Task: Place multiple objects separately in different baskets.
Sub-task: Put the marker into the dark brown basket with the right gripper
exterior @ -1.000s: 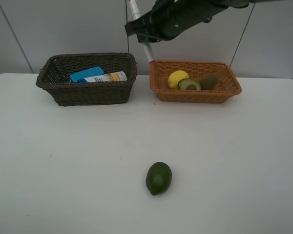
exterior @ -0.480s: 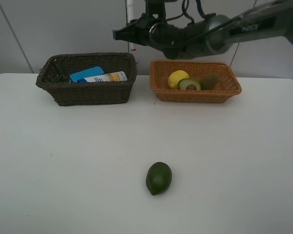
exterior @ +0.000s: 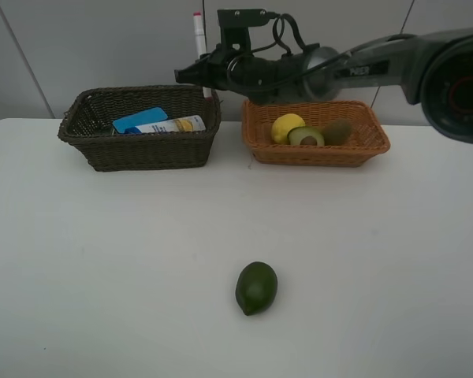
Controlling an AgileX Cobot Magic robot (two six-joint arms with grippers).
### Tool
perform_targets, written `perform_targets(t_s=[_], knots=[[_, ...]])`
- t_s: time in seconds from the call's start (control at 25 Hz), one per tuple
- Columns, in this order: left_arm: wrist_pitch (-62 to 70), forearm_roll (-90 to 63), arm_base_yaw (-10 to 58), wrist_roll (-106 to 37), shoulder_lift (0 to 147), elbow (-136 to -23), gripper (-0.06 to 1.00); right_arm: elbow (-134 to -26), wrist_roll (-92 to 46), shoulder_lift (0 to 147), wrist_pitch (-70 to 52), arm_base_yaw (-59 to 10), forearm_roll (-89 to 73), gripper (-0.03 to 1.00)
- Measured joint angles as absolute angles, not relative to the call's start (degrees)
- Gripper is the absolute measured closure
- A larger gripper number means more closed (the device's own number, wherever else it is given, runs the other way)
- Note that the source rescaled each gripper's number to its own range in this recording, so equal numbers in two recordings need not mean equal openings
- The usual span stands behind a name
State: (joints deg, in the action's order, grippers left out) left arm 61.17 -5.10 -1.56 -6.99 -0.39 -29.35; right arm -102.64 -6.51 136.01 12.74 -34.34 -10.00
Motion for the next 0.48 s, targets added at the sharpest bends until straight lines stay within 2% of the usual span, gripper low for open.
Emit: perform_targets(t_s=[0.48], knots=[[61.2, -5.1, -1.6, -7.0, -0.4, -29.3, -0.05, -102.9, -5.2, 137.4, 13.5, -34.3, -10.0, 0.97]])
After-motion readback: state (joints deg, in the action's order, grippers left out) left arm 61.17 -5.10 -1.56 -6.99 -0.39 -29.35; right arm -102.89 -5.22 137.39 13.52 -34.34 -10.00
